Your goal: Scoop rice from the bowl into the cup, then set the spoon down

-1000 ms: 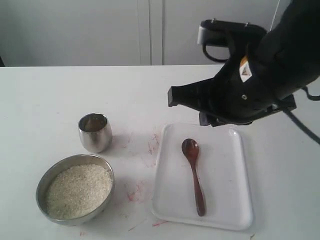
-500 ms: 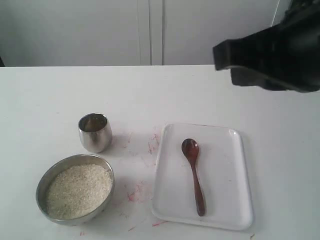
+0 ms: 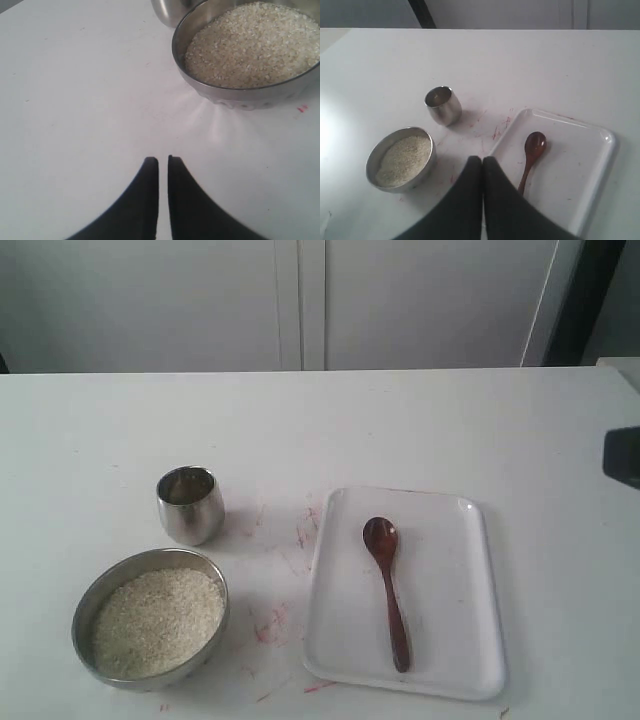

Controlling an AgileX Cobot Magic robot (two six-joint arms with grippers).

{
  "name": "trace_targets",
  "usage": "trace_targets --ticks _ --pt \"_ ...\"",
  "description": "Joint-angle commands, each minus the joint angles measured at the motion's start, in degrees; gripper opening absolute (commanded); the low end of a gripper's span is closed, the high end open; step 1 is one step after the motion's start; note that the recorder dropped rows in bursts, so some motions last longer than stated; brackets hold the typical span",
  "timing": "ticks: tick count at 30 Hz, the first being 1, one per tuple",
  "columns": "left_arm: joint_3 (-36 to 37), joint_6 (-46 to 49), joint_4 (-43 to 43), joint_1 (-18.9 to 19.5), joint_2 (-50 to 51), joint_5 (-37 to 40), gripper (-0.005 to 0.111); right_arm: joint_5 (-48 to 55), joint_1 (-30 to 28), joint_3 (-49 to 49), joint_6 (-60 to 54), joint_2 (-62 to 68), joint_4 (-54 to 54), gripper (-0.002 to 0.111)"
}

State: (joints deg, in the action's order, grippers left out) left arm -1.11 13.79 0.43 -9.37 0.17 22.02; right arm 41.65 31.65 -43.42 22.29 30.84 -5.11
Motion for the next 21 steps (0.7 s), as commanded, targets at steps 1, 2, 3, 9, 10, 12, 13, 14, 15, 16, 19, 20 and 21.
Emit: trace_targets --ticks 1,2,3,9,10,12,13,14,15,16,19,20,21 --pt "0.53 -0.32 0.08 0.0 -0.17 1.98 0.014 -2.89 -0.1 5.1 -8.01 -7.65 6.76 0.0" --pt "0.53 -0.32 0.08 0.0 -0.17 1.98 0.014 -3.49 -0.1 6.03 -10.41 -9.54 8.35 0.0" --pt "0.53 -0.32 0.08 0.0 -0.17 1.98 0.014 -4.02 -0.1 6.85 -11.95 -11.1 9.9 0.0" --pt "0.53 -0.32 0.08 0.0 -0.17 1.98 0.014 -6.21 -0.1 12.43 -14.71 -22.23 12.61 0.0" --pt "0.53 -0.32 0.08 0.0 -0.17 1.98 0.014 -6.21 -0.1 13.01 -14.71 -23.38 12.61 0.0" --pt "0.53 -0.32 0.08 0.0 -0.17 1.98 0.014 -6.37 -0.1 14.83 -14.95 -26.7 12.61 0.0" --pt "0.53 -0.32 0.08 0.0 -0.17 1.98 0.014 -6.46 -0.1 15.5 -15.07 -27.74 12.61 0.0" --pt "0.53 -0.32 0.08 0.0 -0.17 1.98 0.014 -6.46 -0.1 16.17 -15.45 -28.81 12.61 0.0" --pt "0.53 -0.32 0.08 0.0 -0.17 1.98 0.014 -6.59 -0.1 16.71 -15.88 -29.69 12.61 0.0" --pt "0.53 -0.32 0.08 0.0 -0.17 1.98 0.014 -6.69 -0.1 17.34 -16.11 -30.82 12.61 0.0" --pt "0.53 -0.32 0.08 0.0 -0.17 1.98 0.014 -7.65 -0.1 19.33 -16.33 -30.84 12.82 0.0" --pt "0.53 -0.32 0.08 0.0 -0.17 1.98 0.014 -7.73 -0.1 19.58 -16.33 -30.84 12.82 0.0" --pt "0.53 -0.32 0.08 0.0 -0.17 1.98 0.014 -8.14 -0.1 19.57 -16.33 -30.84 12.96 0.0"
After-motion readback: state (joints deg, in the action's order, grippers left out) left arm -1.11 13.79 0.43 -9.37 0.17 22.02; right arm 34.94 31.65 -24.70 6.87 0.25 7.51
